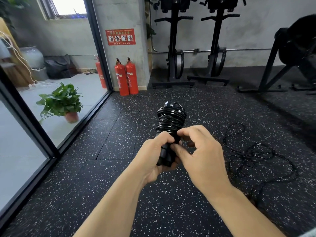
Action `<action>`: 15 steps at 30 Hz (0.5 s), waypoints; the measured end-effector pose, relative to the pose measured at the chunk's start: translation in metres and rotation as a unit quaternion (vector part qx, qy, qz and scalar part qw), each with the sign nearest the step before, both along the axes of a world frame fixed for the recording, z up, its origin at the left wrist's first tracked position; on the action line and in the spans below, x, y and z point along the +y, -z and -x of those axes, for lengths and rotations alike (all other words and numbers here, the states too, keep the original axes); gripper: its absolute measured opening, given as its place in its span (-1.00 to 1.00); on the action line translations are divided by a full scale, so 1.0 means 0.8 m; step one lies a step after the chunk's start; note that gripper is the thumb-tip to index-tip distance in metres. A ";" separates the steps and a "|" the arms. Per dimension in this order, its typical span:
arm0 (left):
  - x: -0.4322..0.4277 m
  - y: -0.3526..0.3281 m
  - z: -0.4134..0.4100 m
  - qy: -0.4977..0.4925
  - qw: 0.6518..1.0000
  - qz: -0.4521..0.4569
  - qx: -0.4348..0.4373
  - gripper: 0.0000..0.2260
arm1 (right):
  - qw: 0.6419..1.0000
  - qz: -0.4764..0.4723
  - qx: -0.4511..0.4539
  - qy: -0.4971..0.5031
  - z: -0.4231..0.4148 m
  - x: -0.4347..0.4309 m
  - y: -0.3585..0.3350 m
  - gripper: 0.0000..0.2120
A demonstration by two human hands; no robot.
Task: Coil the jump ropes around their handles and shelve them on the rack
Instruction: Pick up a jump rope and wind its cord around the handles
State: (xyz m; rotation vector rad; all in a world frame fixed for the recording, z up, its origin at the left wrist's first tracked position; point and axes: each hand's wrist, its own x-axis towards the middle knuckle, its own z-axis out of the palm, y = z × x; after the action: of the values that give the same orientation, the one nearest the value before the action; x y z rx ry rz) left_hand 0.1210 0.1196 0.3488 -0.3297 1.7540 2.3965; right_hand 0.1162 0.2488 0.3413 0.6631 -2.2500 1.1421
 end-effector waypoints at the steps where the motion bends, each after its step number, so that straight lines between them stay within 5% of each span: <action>1: 0.000 -0.001 -0.001 -0.001 1.000 -0.002 -0.002 -0.82 | 1.000 -0.001 -0.001 -0.001 0.000 0.000 0.000 -0.74; 7: -0.003 -0.001 -0.001 -0.001 1.000 -0.005 -0.002 -0.72 | 1.000 -0.011 0.005 -0.021 0.003 0.000 0.001 -0.74; 15: -0.006 -0.001 -0.009 -0.012 0.999 0.031 -0.023 -0.83 | 0.997 -0.035 -0.030 -0.060 0.007 0.000 0.000 -0.85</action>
State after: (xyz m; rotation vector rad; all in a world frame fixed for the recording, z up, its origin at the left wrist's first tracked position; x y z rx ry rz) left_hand 0.1284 0.1152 0.3494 -0.4122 1.8175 2.3345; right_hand 0.1107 0.2490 0.3413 0.8122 -2.3373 1.1577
